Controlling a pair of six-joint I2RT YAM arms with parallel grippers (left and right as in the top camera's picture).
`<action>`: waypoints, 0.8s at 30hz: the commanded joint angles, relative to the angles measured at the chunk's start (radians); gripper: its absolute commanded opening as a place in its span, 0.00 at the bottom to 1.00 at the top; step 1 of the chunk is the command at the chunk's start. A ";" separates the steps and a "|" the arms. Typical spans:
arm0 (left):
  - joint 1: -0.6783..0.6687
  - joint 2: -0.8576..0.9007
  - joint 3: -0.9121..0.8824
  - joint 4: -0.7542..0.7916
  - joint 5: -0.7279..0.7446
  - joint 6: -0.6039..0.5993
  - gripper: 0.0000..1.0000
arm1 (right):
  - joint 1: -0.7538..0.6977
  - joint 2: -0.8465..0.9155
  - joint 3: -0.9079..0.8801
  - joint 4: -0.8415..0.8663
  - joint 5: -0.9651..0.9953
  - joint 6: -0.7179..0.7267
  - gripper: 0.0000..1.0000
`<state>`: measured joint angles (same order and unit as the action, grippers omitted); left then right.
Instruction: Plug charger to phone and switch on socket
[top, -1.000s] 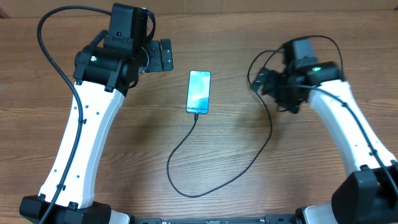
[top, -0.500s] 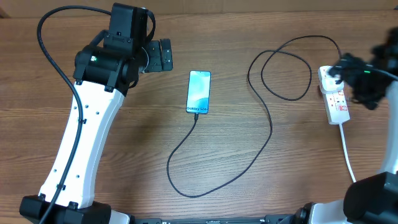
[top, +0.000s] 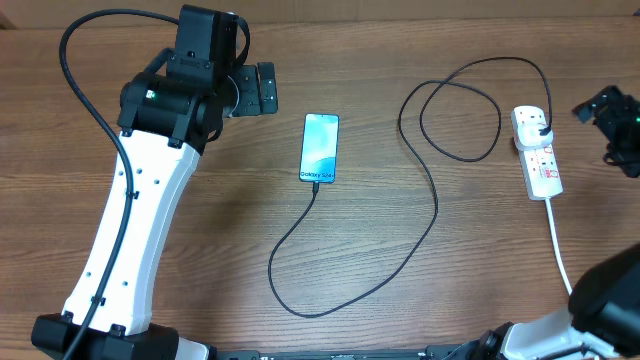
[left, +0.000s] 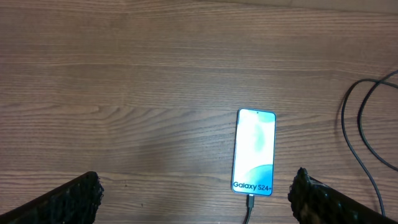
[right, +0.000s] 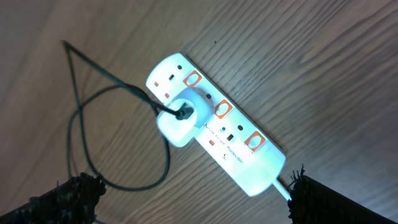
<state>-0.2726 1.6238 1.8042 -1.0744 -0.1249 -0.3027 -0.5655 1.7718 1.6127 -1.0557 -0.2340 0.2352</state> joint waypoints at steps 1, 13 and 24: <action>0.004 0.011 -0.001 0.001 -0.016 0.019 1.00 | 0.017 0.063 0.008 0.023 -0.023 -0.010 1.00; 0.004 0.011 -0.001 0.001 -0.016 0.019 1.00 | 0.071 0.227 0.003 0.120 -0.056 -0.055 1.00; 0.004 0.011 -0.001 0.001 -0.016 0.019 1.00 | 0.082 0.319 0.000 0.184 -0.057 -0.062 1.00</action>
<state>-0.2726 1.6238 1.8042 -1.0744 -0.1249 -0.3031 -0.4892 2.0674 1.6127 -0.8894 -0.2844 0.1833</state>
